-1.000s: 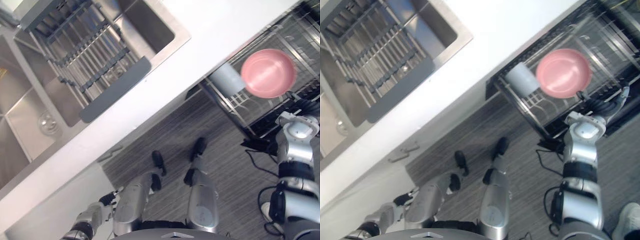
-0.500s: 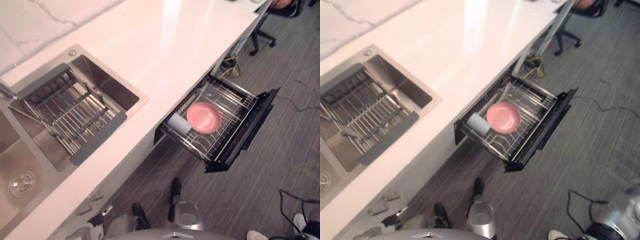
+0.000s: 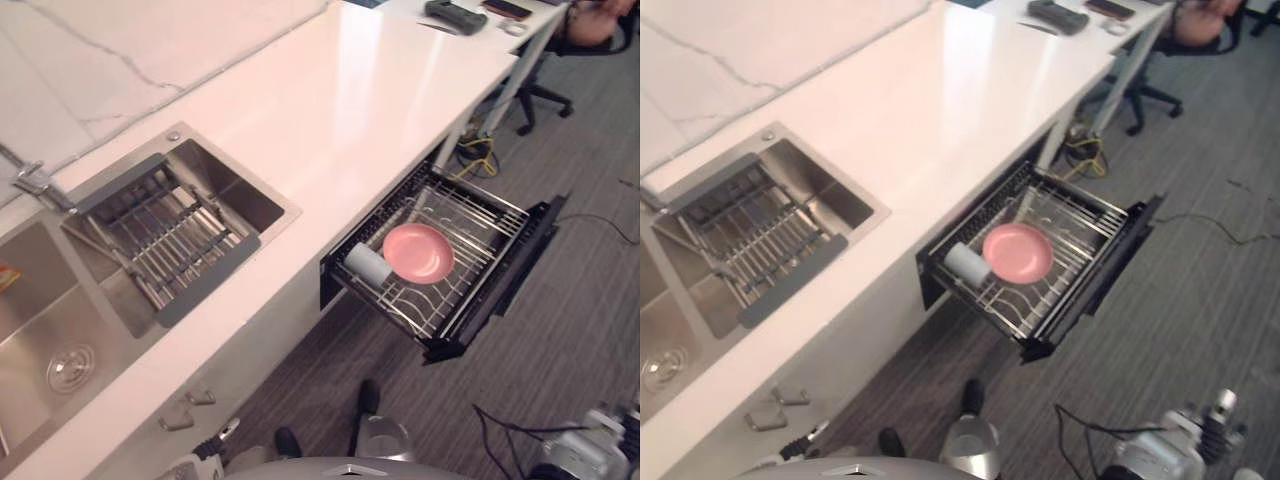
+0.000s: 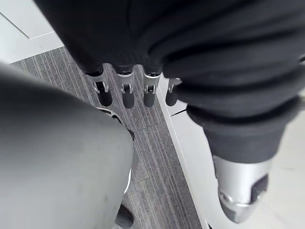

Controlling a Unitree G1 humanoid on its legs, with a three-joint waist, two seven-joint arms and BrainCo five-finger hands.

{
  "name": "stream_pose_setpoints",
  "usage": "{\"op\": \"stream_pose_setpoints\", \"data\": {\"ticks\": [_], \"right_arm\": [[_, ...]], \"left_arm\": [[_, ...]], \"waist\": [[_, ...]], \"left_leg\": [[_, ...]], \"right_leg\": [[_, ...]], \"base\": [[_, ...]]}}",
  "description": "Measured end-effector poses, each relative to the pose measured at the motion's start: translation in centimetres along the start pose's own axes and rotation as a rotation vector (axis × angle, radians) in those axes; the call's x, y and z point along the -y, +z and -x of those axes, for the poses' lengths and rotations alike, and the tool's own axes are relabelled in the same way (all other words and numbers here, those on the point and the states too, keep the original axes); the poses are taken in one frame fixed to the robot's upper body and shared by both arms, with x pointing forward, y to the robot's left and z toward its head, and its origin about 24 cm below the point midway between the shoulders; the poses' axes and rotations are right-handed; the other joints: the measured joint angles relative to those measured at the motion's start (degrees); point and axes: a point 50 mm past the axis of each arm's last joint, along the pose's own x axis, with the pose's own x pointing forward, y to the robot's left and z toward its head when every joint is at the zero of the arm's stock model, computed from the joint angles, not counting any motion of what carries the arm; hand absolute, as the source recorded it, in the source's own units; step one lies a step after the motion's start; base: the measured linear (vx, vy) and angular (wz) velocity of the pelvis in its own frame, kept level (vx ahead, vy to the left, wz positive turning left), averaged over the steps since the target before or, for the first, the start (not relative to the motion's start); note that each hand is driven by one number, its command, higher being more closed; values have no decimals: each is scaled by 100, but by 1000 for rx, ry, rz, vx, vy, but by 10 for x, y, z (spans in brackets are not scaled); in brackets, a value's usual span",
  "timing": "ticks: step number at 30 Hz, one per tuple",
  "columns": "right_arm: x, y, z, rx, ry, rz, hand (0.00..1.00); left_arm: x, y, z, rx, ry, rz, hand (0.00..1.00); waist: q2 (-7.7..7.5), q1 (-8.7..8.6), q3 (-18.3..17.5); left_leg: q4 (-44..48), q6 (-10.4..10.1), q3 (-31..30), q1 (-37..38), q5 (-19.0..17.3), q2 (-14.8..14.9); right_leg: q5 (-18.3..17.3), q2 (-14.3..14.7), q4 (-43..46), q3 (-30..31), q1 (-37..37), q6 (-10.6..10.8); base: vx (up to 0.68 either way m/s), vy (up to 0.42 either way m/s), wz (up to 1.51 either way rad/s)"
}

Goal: Walk over to the sink, pick up the cup, carry it to the dishwasher, place the cup inside the dishwasher, then close the dishwasher door

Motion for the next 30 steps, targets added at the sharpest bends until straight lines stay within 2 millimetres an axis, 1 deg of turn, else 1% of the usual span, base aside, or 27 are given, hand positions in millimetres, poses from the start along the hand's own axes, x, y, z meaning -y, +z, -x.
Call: {"op": "stream_pose_setpoints", "data": {"ticks": [1, 2, 3, 5, 7, 8, 11, 16, 19, 20, 21, 24, 25, 26, 27, 29, 30], "right_arm": [[-3, -12, 1, -47, 23, 7, 0], [-7, -25, 2, -91, 31, 13, 0], [-8, -31, 3, -112, 35, 14, 0], [-15, -56, 12, -185, 63, 51, 0], [-11, -56, 15, -189, 67, 98, 0], [-13, -60, 16, -215, 96, 162, 0], [-19, -65, 16, -240, 133, 218, 0], [-31, -83, 17, -335, 199, 310, 0], [-50, -95, 16, -359, 244, 314, 0], [-60, -100, 15, -370, 273, 347, 0], [-70, -107, 14, -389, 292, 359, 0], [-90, -116, 14, -414, 354, 402, 0], [-101, -119, 12, -422, 382, 421, 0], [-105, -121, 10, -428, 391, 441, 0], [-110, -122, 8, -430, 396, 449, 0], [-134, -127, 4, -440, 427, 453, 0], [-140, -129, 3, -439, 429, 447, 0]], "left_arm": [[0, 1, 0, 10, -4, 13, 0], [1, 2, 0, 17, -7, 26, 0], [1, 2, 0, 19, -7, 33, 0], [2, 3, 0, 29, -15, 42, 0], [3, 5, 0, 43, -25, 41, 0], [2, 5, 0, 44, -28, 38, 0], [2, 6, 0, 47, -29, 38, 0], [3, 7, 0, 55, -32, 36, 0], [5, 10, 0, 68, -38, 32, 0], [6, 12, 0, 73, -43, 29, 0], [5, 12, 0, 71, -43, 25, 0], [4, 2, 0, 33, -39, 13, 0], [2, -5, 0, 13, -41, 8, 0], [2, -9, 0, 1, -45, 9, 0], [2, -12, 0, -4, -46, 10, 0], [3, -11, 0, -3, -63, 7, 0], [4, -10, 0, 0, -70, 7, 0]], "waist": [[28, 72, -13], [56, 119, -29], [55, 132, -28], [53, 221, 6], [39, 263, 62], [36, 247, 83], [42, 253, 104], [77, 272, 148], [140, 329, 254], [190, 394, 323], [232, 417, 354], [353, 450, 433], [427, 453, 481], [460, 460, 497], [479, 471, 504], [530, 551, 659], [534, 558, 707]], "left_leg": [[-57, -6, -48, -6, 61, -3], [-56, 30, -162, -21, 106, 3], [-54, 24, -187, -14, 114, 6], [-61, -20, -327, 82, 143, 23], [-62, -28, -367, 143, 141, 33], [-62, -32, -444, 137, 140, 35], [-61, -75, -478, 125, 166, 49], [-62, -211, -639, 88, 256, 94], [-64, -248, -790, 13, 316, 127], [-57, -256, -797, -10, 325, 145], [-47, -268, -813, -56, 333, 160], [-50, -303, -858, -71, 366, 176], [-53, -294, -903, -99, 402, 184], [-53, -285, -920, -142, 446, 189], [-52, -278, -930, -184, 481, 190], [-74, -278, -950, -364, 656, 188], [-80, -296, -953, -435, 696, 184]], "right_leg": [[-5, 0, 0, -71, 10, 1], [-9, -1, 1, -166, 46, 2], [-22, -1, 1, -222, 82, 3], [-100, -2, 1, -417, 275, 12], [-137, 0, 1, -483, 373, 27], [-152, 0, 1, -561, 397, 38], [-169, 5, 3, -607, 411, 33], [-260, 10, 97, -776, 423, -13], [-356, 11, 177, -925, 409, -31], [-374, 24, 187, -934, 397, -75], [-363, 35, 185, -942, 379, -98], [-364, 48, 191, -972, 376, -125], [-375, 43, 233, -1023, 356, -139], [-383, 29, 291, -1049, 302, -134], [-412, 8, 370, -1055, 231, -145], [-530, -116, 759, -1066, -135, -236], [-562, -156, 864, -1079, -236, -270]], "base": [[47, 10, 37], [58, 10, 38], [81, 11, 42], [80, 13, 40], [54, 7, 22], [38, 5, 15], [9, 2, 9], [-39, -22, 15], [-96, -38, 27], [-103, -31, 8], [-100, -31, 4], [-42, -24, 7], [-12, -16, 15], [-7, -12, 15], [12, 1, 11], [15, 1, 10], [-11, -3, 17]]}}
